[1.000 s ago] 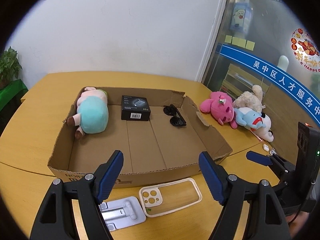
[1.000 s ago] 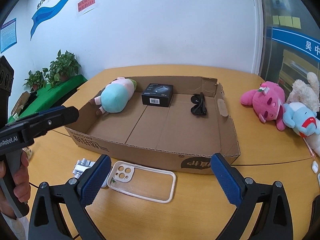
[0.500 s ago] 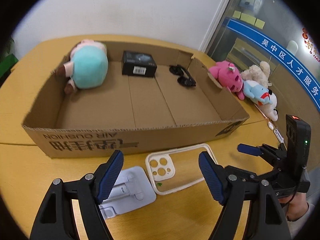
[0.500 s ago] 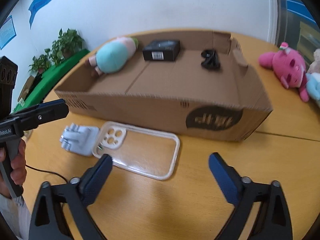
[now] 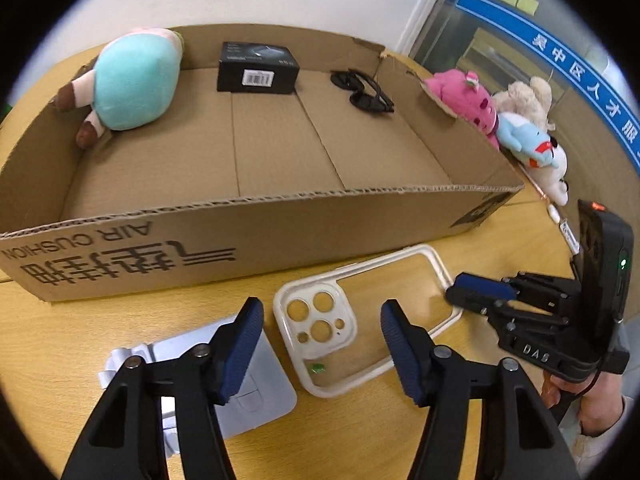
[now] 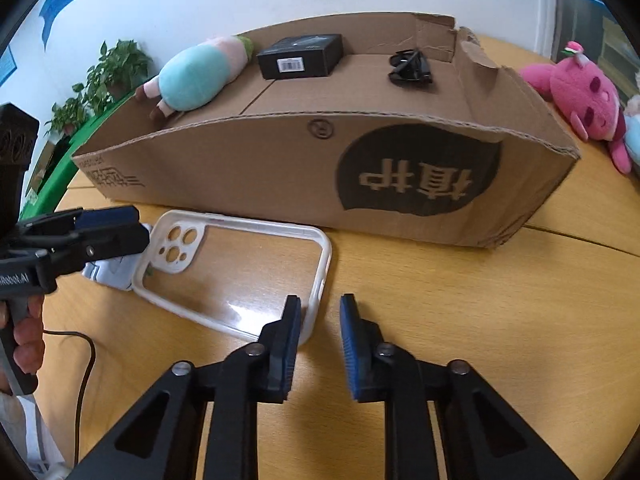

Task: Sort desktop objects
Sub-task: 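Withdraw the right gripper and move it to the clear phone case, then grasp the white-rimmed phone case by its rim with the right gripper, then carry the phone case into the cardboard box and open the right gripper, then withdraw the right gripper and move the left gripper to the phone stand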

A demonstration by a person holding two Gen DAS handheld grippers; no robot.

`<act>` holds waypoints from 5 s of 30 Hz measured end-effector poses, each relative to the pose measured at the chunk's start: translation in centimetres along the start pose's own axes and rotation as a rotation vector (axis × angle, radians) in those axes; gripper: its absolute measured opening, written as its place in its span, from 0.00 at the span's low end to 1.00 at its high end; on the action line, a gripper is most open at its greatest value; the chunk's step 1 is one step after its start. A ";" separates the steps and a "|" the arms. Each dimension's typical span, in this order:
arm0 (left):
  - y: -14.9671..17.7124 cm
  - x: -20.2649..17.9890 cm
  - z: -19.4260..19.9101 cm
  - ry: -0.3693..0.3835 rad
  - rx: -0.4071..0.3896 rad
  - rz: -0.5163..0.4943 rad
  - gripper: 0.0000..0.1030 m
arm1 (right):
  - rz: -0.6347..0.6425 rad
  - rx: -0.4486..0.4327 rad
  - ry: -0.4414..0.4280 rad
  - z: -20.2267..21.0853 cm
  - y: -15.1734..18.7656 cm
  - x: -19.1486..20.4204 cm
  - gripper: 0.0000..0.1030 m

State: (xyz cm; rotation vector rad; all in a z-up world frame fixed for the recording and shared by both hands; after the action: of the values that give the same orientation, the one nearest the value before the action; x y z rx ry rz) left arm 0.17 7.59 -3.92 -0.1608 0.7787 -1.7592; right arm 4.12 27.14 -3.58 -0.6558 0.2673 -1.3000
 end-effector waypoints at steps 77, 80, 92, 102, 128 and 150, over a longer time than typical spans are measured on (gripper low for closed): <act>-12.4 14.0 2.1 -0.290 0.116 0.012 0.08 | -0.019 0.076 -0.144 -10.4 -16.3 9.6 0.07; -11.7 14.4 1.0 -0.344 0.189 -0.002 0.08 | -0.017 0.137 -0.152 -11.7 -15.7 10.3 0.07; -10.8 13.3 -0.9 -0.490 0.307 -0.106 0.09 | -0.004 0.256 -0.153 -12.8 -15.0 11.8 0.21; -8.8 8.5 9.4 -0.435 -0.113 -0.089 0.57 | -0.015 -0.133 -0.129 -0.2 -13.0 8.9 0.77; -3.0 -1.6 15.1 -0.195 -0.479 0.000 0.74 | 0.074 -0.398 0.136 11.7 -6.3 8.5 0.96; 2.1 5.3 10.7 -0.175 -0.259 0.063 0.74 | 0.217 -0.228 -0.048 4.5 -3.9 11.6 0.96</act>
State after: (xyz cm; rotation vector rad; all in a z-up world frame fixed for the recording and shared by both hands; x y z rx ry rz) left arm 5.13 -1.94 1.65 -0.4535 0.8712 -1.5564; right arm 6.50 17.04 4.25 -0.8268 0.4398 -1.0529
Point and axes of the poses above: each gripper's, at about its wrist camera, not at the fingertips, and z roughly against the way its jaws point, x to its left, y to its underside, the point moved 1 cm from there along -z, roughly the way its jaws point, and after that the axes turned 5 degrees about -x, right-handed, at the moved point
